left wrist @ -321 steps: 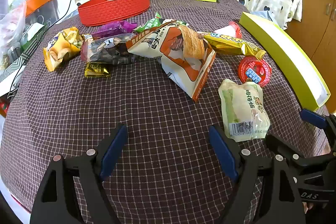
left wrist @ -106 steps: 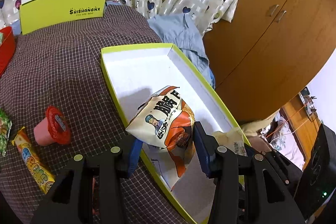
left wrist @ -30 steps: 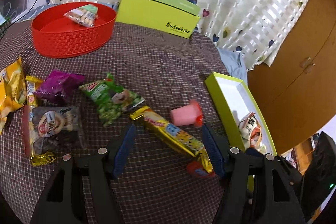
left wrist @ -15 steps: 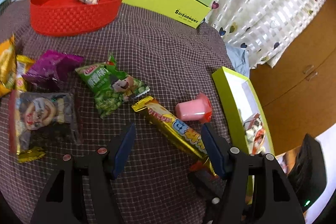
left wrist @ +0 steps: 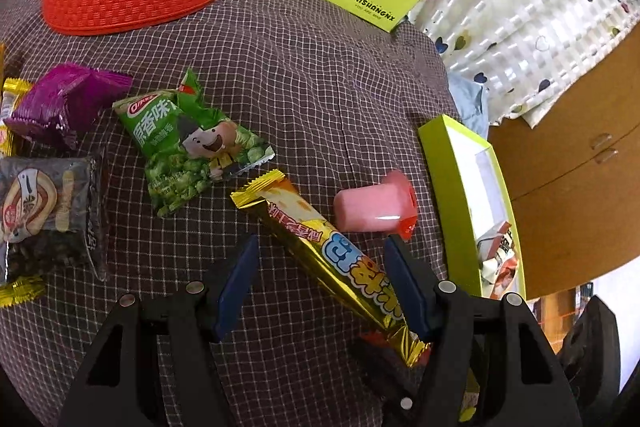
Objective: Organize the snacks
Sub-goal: 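Grasp the pink jelly cup with the right tool while the left tool grasps the yellow candy bar, then carry the jelly cup and candy bar into the lime-green tray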
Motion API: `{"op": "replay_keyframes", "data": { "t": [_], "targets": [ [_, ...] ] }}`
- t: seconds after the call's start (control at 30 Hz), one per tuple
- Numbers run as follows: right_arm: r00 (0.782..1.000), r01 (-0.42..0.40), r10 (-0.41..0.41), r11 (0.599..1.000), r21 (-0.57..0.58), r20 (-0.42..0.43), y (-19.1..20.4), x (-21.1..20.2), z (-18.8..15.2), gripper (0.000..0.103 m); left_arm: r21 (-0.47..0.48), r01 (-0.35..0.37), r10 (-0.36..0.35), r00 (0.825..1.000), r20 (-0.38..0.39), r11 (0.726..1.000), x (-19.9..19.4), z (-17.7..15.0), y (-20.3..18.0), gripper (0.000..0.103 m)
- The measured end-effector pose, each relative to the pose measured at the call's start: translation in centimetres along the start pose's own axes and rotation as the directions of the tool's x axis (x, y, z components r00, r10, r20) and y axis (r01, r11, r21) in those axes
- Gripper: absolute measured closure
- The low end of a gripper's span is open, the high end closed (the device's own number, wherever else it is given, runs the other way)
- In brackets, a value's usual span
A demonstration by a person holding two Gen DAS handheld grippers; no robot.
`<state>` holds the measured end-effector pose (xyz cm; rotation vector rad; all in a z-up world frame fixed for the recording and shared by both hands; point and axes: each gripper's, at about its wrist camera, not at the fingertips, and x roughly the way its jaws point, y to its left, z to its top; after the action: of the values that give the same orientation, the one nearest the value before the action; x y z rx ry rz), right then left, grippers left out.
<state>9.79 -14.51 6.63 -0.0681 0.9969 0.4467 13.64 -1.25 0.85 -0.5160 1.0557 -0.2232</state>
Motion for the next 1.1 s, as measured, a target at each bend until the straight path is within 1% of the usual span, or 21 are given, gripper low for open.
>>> {"op": "replay_keyframes", "data": {
  "t": [0.2,0.3,0.33,0.4,0.47,0.53,0.63,0.73,0.83,0.9,1.0,1.1],
  "targets": [
    [1.000,-0.007,0.007,1.000,0.006,0.007,0.4,-0.5,-0.5,0.051,-0.014,-0.001,0.001,1.000,-0.002,1.000,0.0,0.0,0.1,0.038],
    [1.000,-0.009,0.009,1.000,0.005,0.013,0.4,-0.9,-0.6,0.055,-0.019,0.007,-0.007,1.000,0.001,1.000,-0.1,-0.1,0.4,0.039],
    [1.000,-0.010,0.010,1.000,0.005,0.014,0.4,-1.0,-0.7,0.057,-0.015,0.001,-0.001,1.000,0.000,1.000,-0.2,-0.1,0.5,0.044],
    [1.000,-0.011,0.011,1.000,0.006,0.015,0.4,-1.2,-0.9,0.057,-0.004,-0.010,0.010,1.000,-0.007,1.000,-0.3,-0.1,0.6,0.051],
    [1.000,-0.009,0.009,1.000,0.006,0.016,0.4,-1.3,-1.0,0.057,0.000,-0.005,0.005,1.000,-0.011,1.000,-0.4,-0.2,0.7,0.054],
    [1.000,-0.008,0.008,1.000,0.007,0.016,0.4,-1.4,-1.2,0.057,0.008,-0.013,0.013,1.000,-0.012,1.000,-0.5,-0.2,0.8,0.061],
    [1.000,-0.007,0.007,1.000,0.010,0.019,0.4,-1.6,-1.3,0.057,0.011,-0.013,0.013,1.000,-0.013,1.000,-0.6,-0.4,0.9,0.062],
    [1.000,-0.007,0.007,1.000,0.016,0.028,0.3,-1.7,-1.3,0.058,0.017,-0.013,0.013,1.000,-0.009,1.000,-0.9,-0.5,1.0,0.065],
    [0.999,-0.008,0.007,1.000,0.019,0.037,0.2,-1.9,-1.3,0.058,0.026,-0.024,0.024,1.000,-0.002,0.999,-1.3,-0.6,1.3,0.075],
    [0.999,-0.009,0.009,1.000,0.020,0.041,0.3,-2.1,-1.3,0.058,0.026,-0.026,0.026,1.000,-0.001,0.999,-1.6,-0.8,1.6,0.075],
    [0.999,-0.008,0.008,1.000,0.019,0.048,0.3,-2.3,-1.3,0.058,0.039,-0.030,0.030,1.000,0.005,0.999,-1.9,-0.9,1.5,0.079],
    [0.998,-0.007,0.006,1.000,0.024,0.056,0.2,-2.5,-1.2,0.058,0.049,-0.035,0.035,0.999,0.007,0.998,-1.9,-1.0,1.3,0.080]
  ]
}}
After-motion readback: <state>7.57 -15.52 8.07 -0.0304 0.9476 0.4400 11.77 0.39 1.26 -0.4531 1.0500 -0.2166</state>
